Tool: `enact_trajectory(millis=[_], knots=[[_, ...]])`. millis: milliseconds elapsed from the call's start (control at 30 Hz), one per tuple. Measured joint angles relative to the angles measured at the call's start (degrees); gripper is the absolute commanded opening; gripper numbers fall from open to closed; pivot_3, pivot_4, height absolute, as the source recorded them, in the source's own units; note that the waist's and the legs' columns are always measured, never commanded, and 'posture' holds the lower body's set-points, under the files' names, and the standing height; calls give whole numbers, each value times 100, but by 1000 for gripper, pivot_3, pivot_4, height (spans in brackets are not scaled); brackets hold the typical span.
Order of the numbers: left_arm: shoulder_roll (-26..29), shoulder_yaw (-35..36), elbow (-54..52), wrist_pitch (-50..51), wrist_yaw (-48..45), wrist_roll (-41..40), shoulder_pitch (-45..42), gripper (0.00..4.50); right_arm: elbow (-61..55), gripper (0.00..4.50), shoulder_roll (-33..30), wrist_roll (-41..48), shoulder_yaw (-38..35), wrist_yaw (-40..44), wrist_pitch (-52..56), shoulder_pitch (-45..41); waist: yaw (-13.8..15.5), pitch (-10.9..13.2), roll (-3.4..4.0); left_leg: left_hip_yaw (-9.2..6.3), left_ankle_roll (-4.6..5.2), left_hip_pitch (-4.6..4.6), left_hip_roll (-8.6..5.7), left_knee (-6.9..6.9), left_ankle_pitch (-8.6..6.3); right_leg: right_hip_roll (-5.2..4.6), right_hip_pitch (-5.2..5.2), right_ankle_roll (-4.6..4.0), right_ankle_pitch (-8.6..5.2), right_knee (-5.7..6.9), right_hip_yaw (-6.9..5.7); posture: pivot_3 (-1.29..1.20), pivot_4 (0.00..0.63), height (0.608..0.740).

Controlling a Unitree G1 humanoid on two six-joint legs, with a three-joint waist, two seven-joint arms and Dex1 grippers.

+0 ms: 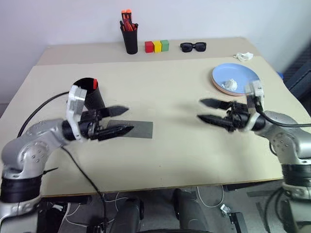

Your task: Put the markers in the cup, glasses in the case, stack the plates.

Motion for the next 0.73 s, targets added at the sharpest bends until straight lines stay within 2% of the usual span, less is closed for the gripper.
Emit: enact_trajectory(millis=[133, 333, 733], knots=[[153, 292, -228, -294, -114, 70, 602, 4500, -424, 3496, -112, -93, 77, 38, 30, 227, 27, 0, 0, 3, 0, 6, 0, 1, 0, 0, 7, -13, -10, 1, 0, 0, 150, 740], [257, 371, -163, -1005, -366, 575, 996, 4500, -900, 3496, -251, -509, 65, -42, -368, 514, 158, -1, 0, 7, -1, 0, -1, 5, 0, -1, 5, -15, -9, -6, 0, 0, 150, 740], [128, 28, 497, -1730, -347, 1308, 851, 4500, -802, 3496, -823, -720, -247, 66, -492, 746, 164, -1, -1, 9, 0, -2, 0, 6, 0, -3, 5, -14, -8, -11, 0, 0, 150, 740]])
